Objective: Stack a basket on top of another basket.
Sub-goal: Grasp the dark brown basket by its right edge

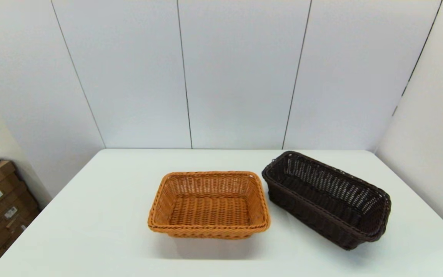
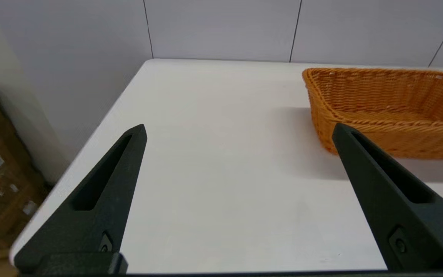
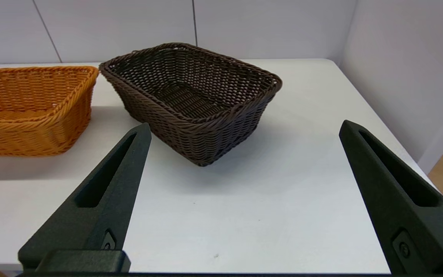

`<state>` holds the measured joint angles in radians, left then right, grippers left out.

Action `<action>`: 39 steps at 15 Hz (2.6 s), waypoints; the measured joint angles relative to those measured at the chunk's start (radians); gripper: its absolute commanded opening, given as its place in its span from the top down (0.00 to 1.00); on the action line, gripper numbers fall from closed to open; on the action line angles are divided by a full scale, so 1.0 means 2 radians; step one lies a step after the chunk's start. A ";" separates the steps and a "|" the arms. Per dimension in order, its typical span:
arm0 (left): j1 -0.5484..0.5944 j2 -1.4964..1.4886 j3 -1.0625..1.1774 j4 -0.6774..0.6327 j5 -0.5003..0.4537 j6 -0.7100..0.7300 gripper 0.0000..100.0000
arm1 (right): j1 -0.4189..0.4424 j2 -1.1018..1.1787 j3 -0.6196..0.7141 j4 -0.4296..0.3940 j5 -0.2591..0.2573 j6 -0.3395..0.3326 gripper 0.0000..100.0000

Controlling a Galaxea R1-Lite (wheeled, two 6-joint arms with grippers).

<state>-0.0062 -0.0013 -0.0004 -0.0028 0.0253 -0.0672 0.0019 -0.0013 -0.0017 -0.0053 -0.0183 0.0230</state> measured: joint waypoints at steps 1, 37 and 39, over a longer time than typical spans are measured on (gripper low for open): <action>0.000 0.000 0.000 0.000 0.003 -0.006 0.00 | 0.000 0.000 0.000 0.000 0.000 0.000 0.00; 0.000 0.000 0.000 0.000 0.003 -0.007 0.00 | 0.000 0.000 0.000 0.000 0.000 -0.004 0.00; 0.000 0.000 0.000 0.000 0.003 -0.007 0.00 | 0.000 0.000 0.000 0.000 0.000 -0.006 0.00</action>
<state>-0.0062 -0.0013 0.0000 -0.0028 0.0317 -0.0821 0.0017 -0.0013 -0.0017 -0.0057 -0.0181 0.0115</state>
